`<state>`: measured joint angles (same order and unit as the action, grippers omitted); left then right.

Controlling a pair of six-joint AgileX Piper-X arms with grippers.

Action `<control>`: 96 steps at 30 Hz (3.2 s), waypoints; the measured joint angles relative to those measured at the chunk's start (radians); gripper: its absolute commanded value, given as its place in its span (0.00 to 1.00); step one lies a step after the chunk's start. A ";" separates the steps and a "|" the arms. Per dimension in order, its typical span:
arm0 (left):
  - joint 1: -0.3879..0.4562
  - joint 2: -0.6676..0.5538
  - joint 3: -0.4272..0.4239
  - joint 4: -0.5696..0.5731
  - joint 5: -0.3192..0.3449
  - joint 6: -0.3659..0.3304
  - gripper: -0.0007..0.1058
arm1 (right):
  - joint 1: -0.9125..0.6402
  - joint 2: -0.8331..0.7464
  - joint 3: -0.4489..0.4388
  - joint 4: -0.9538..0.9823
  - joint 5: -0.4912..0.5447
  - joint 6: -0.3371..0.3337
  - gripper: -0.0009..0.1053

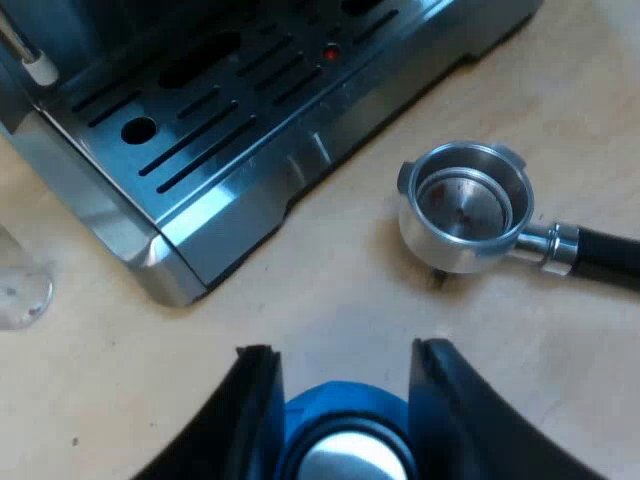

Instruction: Grind coffee beans and then tamp

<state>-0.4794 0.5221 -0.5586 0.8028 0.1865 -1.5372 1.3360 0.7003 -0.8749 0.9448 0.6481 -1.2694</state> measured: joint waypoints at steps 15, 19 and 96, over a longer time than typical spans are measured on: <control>-0.100 0.154 -0.101 0.010 -0.027 0.049 0.01 | 0.000 0.000 0.000 0.000 -0.005 -0.069 0.45; -0.142 0.224 -0.141 0.008 -0.031 0.051 0.01 | 0.000 0.000 0.000 0.000 -0.008 -0.069 0.45; -0.313 0.656 -0.255 -0.275 -0.040 0.084 0.01 | 0.000 0.000 0.330 -0.453 -0.046 -0.200 0.45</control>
<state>-0.7924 1.1781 -0.8137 0.5277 0.1469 -1.4533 1.3360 0.7003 -0.5452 0.4919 0.6022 -1.4698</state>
